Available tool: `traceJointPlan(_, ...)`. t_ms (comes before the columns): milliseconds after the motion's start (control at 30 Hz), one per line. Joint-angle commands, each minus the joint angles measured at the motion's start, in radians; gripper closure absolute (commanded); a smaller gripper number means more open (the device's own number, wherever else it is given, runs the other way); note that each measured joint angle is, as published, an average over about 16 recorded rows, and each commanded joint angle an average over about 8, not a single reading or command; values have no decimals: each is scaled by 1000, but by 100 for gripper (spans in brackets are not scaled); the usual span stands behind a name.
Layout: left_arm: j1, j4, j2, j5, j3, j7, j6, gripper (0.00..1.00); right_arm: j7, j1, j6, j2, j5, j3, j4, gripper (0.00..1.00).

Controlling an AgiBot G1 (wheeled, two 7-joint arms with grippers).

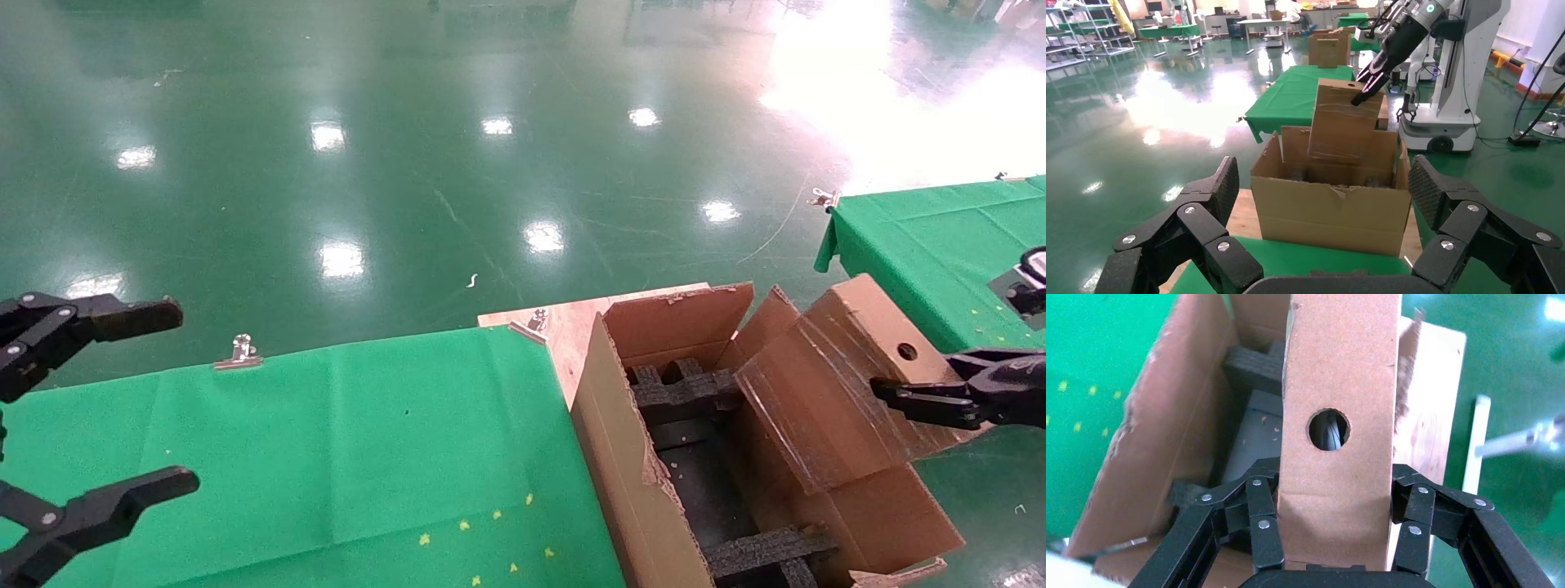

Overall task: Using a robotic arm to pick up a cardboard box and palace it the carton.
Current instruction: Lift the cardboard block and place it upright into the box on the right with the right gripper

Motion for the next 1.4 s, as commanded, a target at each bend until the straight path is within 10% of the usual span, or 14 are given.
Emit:
traceJointPlan(33, 0, 0, 0, 0, 0, 0, 0, 0, 63, -13, 37, 21, -3, -15, 12, 100)
traceJointPlan(400, 0, 0, 0, 0, 0, 0, 0, 0, 113, -31, 74, 13, -14, -36, -5, 100)
traceJointPlan(1400, 0, 0, 0, 0, 0, 0, 0, 0, 405, -254, 485, -129, -115, -260, 8, 100)
